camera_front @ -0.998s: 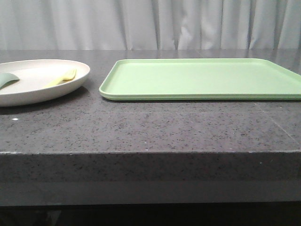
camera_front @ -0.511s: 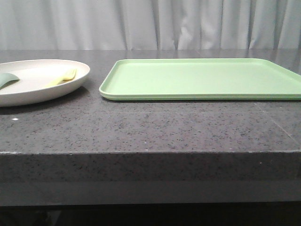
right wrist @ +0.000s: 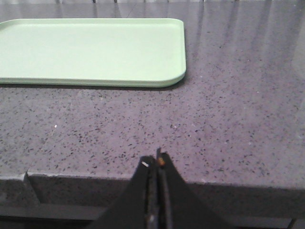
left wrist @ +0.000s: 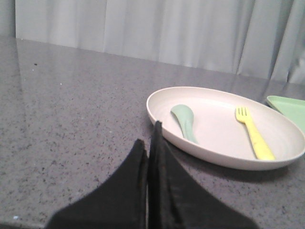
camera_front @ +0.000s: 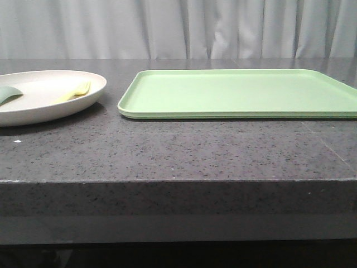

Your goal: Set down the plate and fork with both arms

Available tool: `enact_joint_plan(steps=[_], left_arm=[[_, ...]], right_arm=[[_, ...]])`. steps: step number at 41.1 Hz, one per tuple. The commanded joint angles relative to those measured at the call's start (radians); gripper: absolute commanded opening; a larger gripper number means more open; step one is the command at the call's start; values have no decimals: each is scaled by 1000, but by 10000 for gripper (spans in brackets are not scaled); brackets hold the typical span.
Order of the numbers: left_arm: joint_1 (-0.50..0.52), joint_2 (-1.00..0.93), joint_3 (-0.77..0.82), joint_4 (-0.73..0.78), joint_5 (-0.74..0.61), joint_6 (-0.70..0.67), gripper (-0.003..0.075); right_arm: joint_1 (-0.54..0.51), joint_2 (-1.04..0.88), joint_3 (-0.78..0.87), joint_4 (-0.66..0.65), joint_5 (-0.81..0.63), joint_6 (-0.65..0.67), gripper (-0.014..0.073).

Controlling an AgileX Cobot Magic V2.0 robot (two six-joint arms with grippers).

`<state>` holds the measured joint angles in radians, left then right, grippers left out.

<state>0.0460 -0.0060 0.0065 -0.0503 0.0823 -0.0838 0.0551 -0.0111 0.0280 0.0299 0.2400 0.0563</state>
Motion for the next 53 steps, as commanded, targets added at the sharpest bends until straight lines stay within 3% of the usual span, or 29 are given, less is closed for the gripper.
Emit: enact_joint_plan(steps=[1,9,18,32,44,48,50,53], left_arm=[[3,-21,2,-6,-144,2,-18],[3,-21,-14,-6,-264,2,-18],[3,25,-160,0,-178,2,-18],[3,389,-463,67,13,2,-18],[3,575,-517,63,-25,2,-18],[3,580,-517,63,-39,2,-16],[3,580,-517,63,-53,2,-2],[3,580,-517,63,-64,2,82]], right_arm=[[-1,-18,-5,-7,-127,-13,-119],[-1,-18,-70,-7,-139,-13,-119],[-1,27,-235,-7,-42,-13,-110],[-1,416,-549,-7,34,-13,-110],[-1,595,-613,-7,18,-13,-106],[-1,595,-613,-7,14,-13,-38],[-1,595,-613,-7,10,-13,36],[-1,595,-613,-7,7,-13,188]])
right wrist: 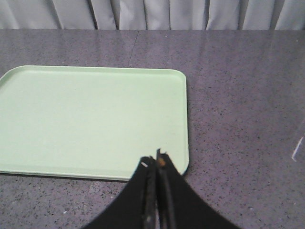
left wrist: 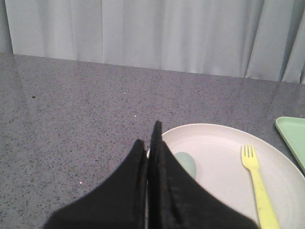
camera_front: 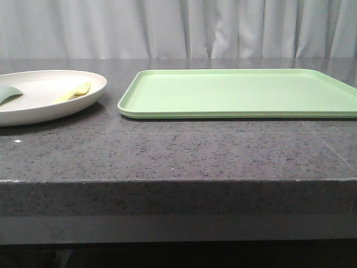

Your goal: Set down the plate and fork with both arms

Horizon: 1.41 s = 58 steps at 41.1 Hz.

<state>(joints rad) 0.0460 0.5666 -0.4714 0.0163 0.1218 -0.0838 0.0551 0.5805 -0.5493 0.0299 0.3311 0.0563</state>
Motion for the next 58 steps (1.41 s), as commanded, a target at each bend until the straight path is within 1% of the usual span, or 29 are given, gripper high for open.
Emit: enact_joint_plan(steps=[1,2,4,6,7,8,9,11,16,23,25,28,32,43,50,58], left_arm=[[3,7,-39,-4,-104,2,131],[3,7,-39,-4,-106,2,173],[3,7,-39,-4,-108,2,291],[3,7,-39,-4,-108,2,434],[3,7,-39,-4,-108,2,496],[3,7,-39,-4,-108,2,534],[3,7,-39,-4,-108,2,574],[3,8,-39,-4,-108,2,610],[3,9,-39,-4,-108,2,609],[3,14,-44,-16,-149,2,609],[3,31,-57,-16,-122,2,609],[3,75,-97,-16,-59,2,609],[3,161,-178,-16,58,2,609],[3,459,-494,-16,432,2,609],[3,648,-662,-16,579,2,608],[3,841,-791,-16,697,2,608]], right_arm=[[-1,4,-35,-7,-84,-13,246],[-1,4,-35,-7,-84,-13,290],[-1,4,-35,-7,-86,-13,391],[-1,4,-35,-7,-86,-13,502],[-1,4,-35,-7,-87,-13,539],[-1,4,-35,-7,-88,-13,583],[-1,4,-35,-7,-88,-13,616],[-1,4,-35,-7,-88,-13,601],[-1,4,-35,-7,-94,-13,592],[-1,4,-35,-7,-111,-13,591],[-1,4,-35,-7,-114,-13,591],[-1,4,-35,-7,-116,-13,591],[-1,4,-35,-7,-116,-13,591],[-1,4,-35,-7,-115,-13,591],[-1,4,-35,-7,-109,-13,591],[-1,4,-35,-7,-108,-13,591]])
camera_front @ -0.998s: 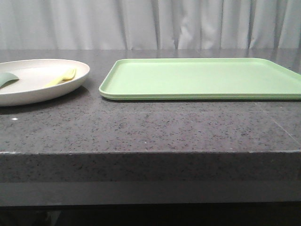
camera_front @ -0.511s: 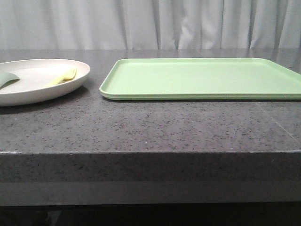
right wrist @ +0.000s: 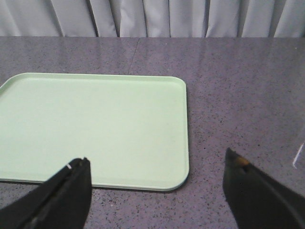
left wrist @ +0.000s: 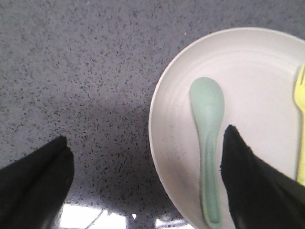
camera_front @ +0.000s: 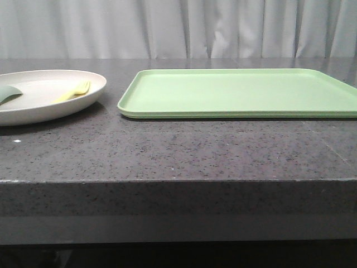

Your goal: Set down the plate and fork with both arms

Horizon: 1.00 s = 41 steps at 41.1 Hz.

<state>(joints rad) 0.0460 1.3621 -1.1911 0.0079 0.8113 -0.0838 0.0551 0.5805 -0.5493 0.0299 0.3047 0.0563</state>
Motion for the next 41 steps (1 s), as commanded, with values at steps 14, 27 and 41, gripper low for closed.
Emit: enact_joint_plan(steps=[14,27,41], left_arm=[[3,229,-141,-8,60,2,608],[3,280,-141,-8,65,2,608],[3,292,-141,-14,71,2,457]], right_arm=[[-1,4,-35,-7,-80,-13,591],[-1,4,-35,-7,-76,-13,591],[-1,4,-35,-7,-76,-13,591]])
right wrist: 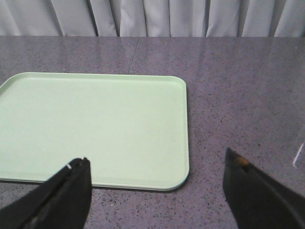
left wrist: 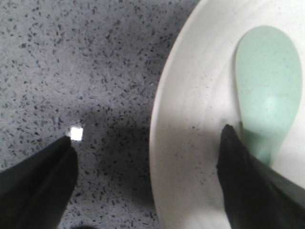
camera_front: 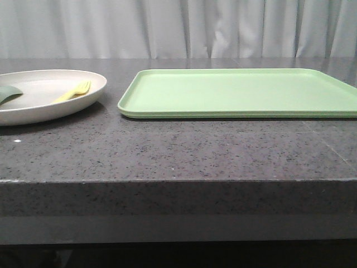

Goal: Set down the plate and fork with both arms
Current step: 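Grasp the rim of the cream plate with the left gripper, then lift the plate with the left gripper and carry it over the green tray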

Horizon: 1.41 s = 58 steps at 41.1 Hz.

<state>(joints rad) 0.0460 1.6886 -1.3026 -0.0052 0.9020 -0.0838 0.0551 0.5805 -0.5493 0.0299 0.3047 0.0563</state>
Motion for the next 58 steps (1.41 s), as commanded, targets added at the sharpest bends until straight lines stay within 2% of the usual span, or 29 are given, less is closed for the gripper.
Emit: enact_joint_plan(steps=[1,11,18,30,35,49,58], left_arm=[[3,-34,-29,-1,-20,2,431],[3,-34,-29,-3,-19,2,134],[3,-34,-29,-3,-19,2,-18],[5,-39,-34,-47,-21,2,-18],[37,-42,-48,-109,-14,13,-18],[161,-42,-90,-536,39,266,-18],[187,-42,-94,-681,50,300,-18]], right_arm=[[-1,4,-35,-7,-76,-13,591],[-1,4,-35,-7,-76,-13,591],[-1,4,-35,-7,-76,-13,591],[-1,4,-35,-7,-76,-13,591],[-1,4,-35,-7,-76,-13,591],[-1,4,-35,-7,-76,-13,591],[-1,4,-35,-7,-76,-13,591]])
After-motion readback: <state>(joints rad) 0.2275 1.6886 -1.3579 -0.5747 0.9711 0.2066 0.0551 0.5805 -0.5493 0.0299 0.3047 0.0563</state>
